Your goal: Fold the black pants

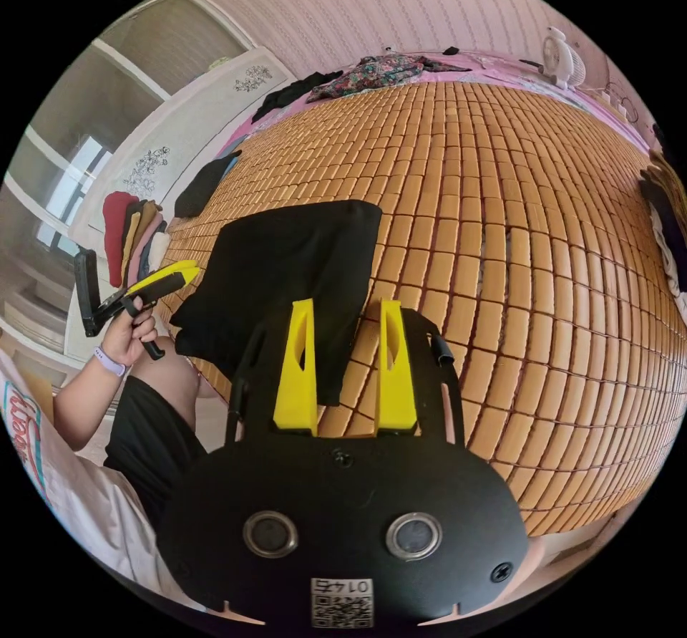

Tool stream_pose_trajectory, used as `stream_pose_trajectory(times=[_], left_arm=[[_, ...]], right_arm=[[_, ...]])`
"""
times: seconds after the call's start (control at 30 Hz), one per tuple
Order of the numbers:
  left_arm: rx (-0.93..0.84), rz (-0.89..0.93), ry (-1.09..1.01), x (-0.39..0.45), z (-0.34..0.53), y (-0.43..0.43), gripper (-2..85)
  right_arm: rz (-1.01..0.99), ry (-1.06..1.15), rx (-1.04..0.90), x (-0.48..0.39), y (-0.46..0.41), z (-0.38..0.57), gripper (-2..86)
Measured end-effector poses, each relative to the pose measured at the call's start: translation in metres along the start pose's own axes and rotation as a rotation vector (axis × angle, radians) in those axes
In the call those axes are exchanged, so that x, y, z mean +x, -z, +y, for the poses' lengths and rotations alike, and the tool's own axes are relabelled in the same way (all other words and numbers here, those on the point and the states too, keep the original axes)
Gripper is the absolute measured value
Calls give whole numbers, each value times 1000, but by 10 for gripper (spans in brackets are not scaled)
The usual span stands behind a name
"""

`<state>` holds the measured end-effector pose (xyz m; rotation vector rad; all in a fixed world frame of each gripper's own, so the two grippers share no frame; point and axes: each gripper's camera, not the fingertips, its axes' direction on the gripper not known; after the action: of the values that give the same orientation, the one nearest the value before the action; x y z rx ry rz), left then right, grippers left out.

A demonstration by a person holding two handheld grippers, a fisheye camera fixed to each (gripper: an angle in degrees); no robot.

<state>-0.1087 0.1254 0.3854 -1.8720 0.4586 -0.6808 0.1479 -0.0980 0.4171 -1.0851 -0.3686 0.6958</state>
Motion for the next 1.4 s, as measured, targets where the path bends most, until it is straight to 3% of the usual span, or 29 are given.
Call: stream_pose_trajectory(times=[0.13,0.3,0.37,0.47,0.6,0.8,0.97,1.07,1.13,1.2,1.27,1.33,1.4], left_arm=[[-123,52,74,-16,0,-24,158],[-103,63,85,-16,9,-24,99],[-163,198,158,-28,9,-24,70],[-117,240,171,-37,24,-15,45],[-56,134,156,-30,45,3,39],[155,39,423,-55,89,53,31],[467,-133,585,-85,106,117,31],[651,-238,627,-102,96,150,35],[757,-310,652,-118,80,164,41],[803,-331,670,-143,55,168,46],[743,-206,751,-195,21,153,54],[639,-194,789,-224,8,132,59],[543,-120,829,-240,11,110,49]], right_arm=[[0,3,-41,-7,-6,-6,71],[-30,90,-97,-17,-5,-17,33],[-17,133,-84,-28,2,-20,31],[-68,215,-48,-53,22,-32,27],[-145,448,-4,-125,51,-62,22],[-347,906,20,-276,61,-100,14],[-469,1175,40,-375,60,-158,15],[-406,1289,101,-419,60,-210,17],[-331,1274,132,-437,49,-256,19],[-233,1094,107,-450,12,-333,27],[-140,921,55,-449,-25,-381,37],[-82,783,5,-436,-52,-402,48],[-172,696,35,-404,-64,-382,62]])
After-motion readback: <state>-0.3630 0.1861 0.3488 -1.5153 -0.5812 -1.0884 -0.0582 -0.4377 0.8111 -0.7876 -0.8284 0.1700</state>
